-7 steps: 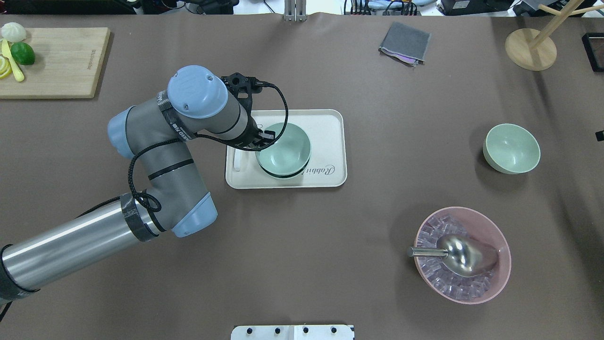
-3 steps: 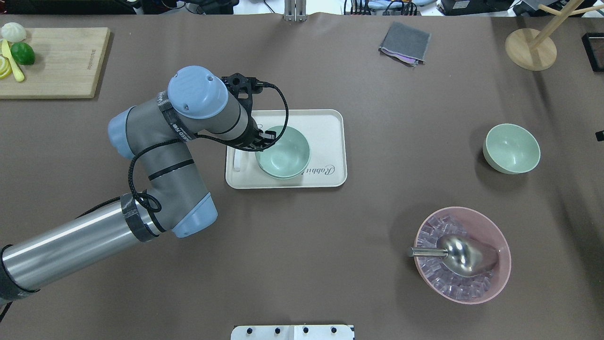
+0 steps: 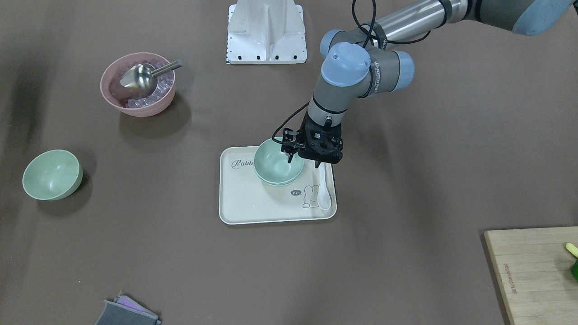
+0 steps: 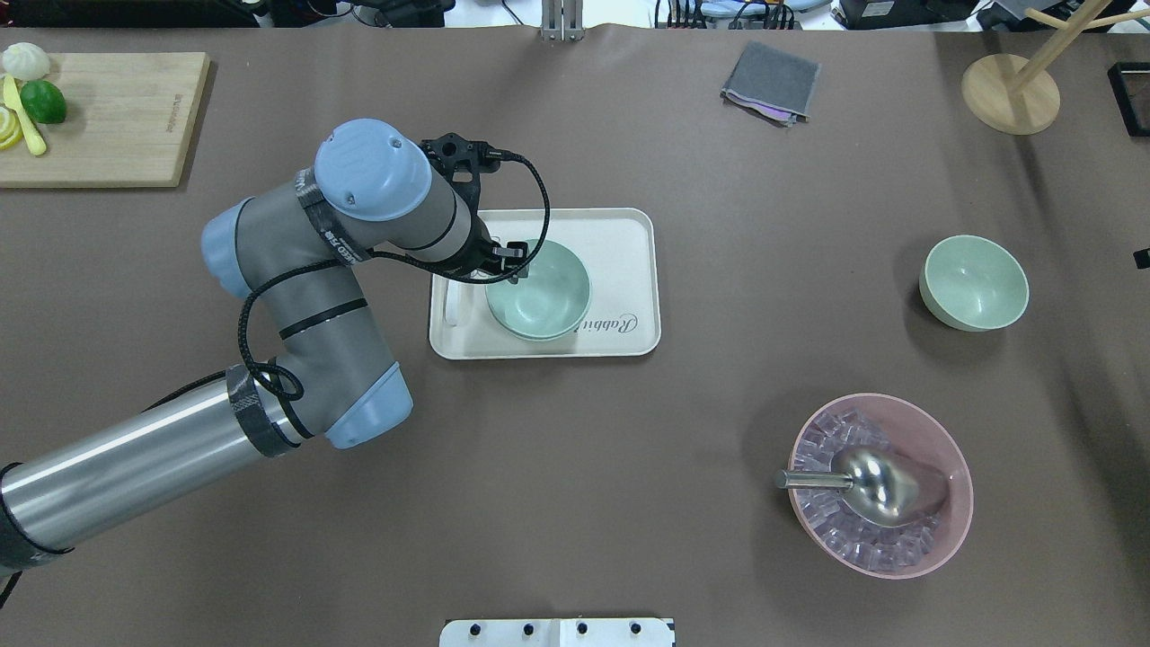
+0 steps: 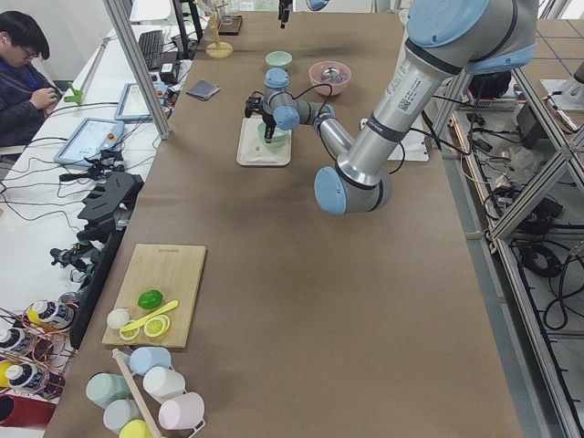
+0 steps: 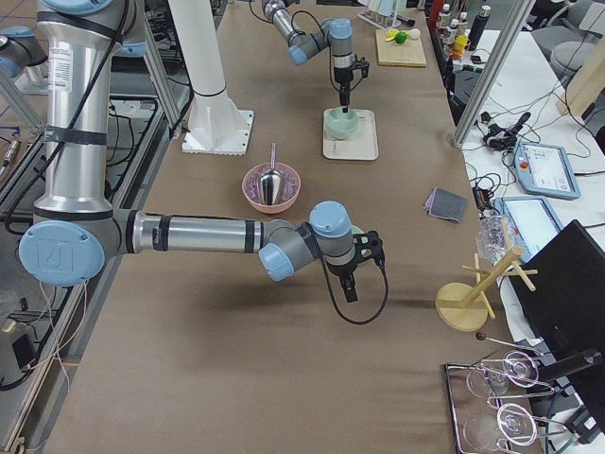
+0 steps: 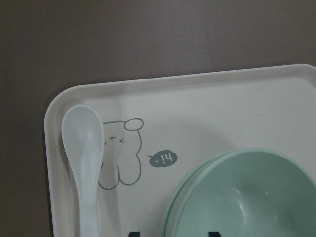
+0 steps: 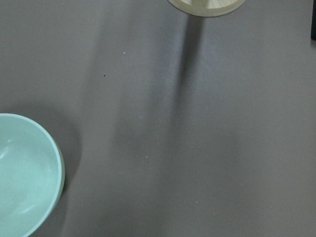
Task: Stack green bowls together
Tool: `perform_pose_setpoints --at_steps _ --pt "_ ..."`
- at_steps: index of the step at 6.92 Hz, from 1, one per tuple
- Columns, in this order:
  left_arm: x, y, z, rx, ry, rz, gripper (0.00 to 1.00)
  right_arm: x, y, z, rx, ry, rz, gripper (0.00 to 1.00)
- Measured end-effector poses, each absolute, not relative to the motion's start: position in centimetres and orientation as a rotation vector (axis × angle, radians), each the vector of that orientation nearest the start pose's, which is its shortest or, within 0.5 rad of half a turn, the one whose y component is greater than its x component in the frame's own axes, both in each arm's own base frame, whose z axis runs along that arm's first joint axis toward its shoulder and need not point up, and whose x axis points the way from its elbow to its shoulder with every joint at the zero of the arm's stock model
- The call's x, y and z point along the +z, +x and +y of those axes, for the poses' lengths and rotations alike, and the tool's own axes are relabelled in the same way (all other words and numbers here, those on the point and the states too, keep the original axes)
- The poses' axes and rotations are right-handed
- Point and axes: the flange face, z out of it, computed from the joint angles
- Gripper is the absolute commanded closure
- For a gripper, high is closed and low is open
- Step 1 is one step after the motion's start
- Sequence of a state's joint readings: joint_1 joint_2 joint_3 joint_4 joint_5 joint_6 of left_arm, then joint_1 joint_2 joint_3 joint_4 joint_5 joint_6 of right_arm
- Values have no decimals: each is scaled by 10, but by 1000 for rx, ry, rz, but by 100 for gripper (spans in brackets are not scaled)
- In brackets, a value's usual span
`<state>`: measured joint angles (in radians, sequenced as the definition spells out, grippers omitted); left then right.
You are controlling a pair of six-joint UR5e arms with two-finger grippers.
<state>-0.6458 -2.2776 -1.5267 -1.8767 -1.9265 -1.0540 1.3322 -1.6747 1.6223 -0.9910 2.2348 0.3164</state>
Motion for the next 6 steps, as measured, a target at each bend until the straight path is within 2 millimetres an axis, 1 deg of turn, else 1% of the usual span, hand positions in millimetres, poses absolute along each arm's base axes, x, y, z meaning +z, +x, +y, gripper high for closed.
perform_pose_setpoints --at_steps 1,2,3,4,5,6 --pt "221 490 -522 68 239 986 2 622 -44 -477 -106 311 -763 0" --pt "233 452 -533 95 225 979 2 620 -49 -479 -115 313 -764 0" --pt "250 402 -541 142 230 939 2 614 -55 -485 -121 314 -768 0" --pt "270 346 -549 208 255 873 2 604 -67 -495 -102 302 -777 1" --pt "298 291 -560 274 273 816 2 592 -86 -503 -63 278 -789 3" --pt "332 239 -568 324 275 791 2 585 -111 -507 -26 251 -795 4"
